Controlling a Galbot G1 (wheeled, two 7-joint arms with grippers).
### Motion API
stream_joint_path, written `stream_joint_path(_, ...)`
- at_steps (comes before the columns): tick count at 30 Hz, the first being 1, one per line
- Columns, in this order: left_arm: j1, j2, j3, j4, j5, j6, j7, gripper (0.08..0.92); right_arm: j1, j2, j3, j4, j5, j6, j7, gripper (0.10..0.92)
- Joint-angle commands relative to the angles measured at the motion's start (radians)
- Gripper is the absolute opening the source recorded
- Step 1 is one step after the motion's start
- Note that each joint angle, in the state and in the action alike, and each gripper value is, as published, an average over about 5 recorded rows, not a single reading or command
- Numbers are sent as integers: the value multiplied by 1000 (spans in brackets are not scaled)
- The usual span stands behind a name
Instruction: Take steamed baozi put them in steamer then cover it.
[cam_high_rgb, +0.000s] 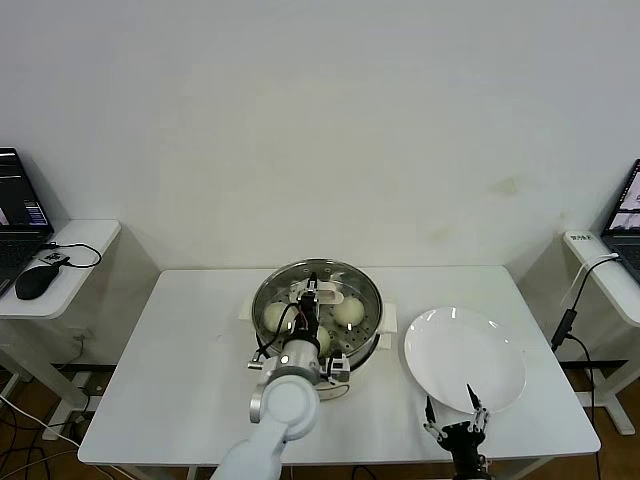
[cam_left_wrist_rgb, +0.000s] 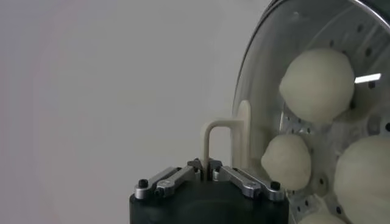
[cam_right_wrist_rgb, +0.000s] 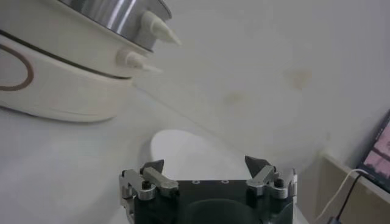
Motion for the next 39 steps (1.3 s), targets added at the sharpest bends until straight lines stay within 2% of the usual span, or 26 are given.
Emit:
stream_joint_path(1, 1, -11, -2, 13, 11, -3, -6, 138, 0, -2, -2, 0, -1, 0, 0, 823)
stream_joint_path(4, 5, -11, -6, 4, 14, -6, -6, 147, -1, -3, -2, 0, 1, -1, 0, 823)
stream_joint_path(7, 15, -9, -6, -20, 12, -6, -6, 203, -1, -5, -3, 0, 3, -1, -1, 823)
stream_joint_path(16, 134, 41, -9, -180, -24, -16, -16, 463, -3, -11, -6, 0, 6, -4, -5, 823)
stream_joint_path(23, 287, 111, -44, -394, -170, -42, -95, 662, -9, -23, -5, 1, 16, -4, -8, 823)
stream_joint_path(26, 397, 150, -104, -481, -338, -71, -171, 747, -12, -32, -6, 2, 31, -4, -12, 823)
stream_joint_path(28, 476, 171, -174, -517, -515, -123, -252, 793, -16, -44, -7, 5, 51, -2, -16, 823)
stream_joint_path(32, 605, 209, -415, -516, -1006, -378, -388, 820, -20, -61, -6, 9, 90, 18, -17, 823)
stream_joint_path(34, 671, 241, -531, -498, -1251, -467, -433, 822, -23, -70, -3, 10, 110, 35, -17, 823)
stream_joint_path(39, 794, 241, -636, -462, -1645, -477, -473, 823, -48, -108, -13, 25, 206, 60, -33, 822)
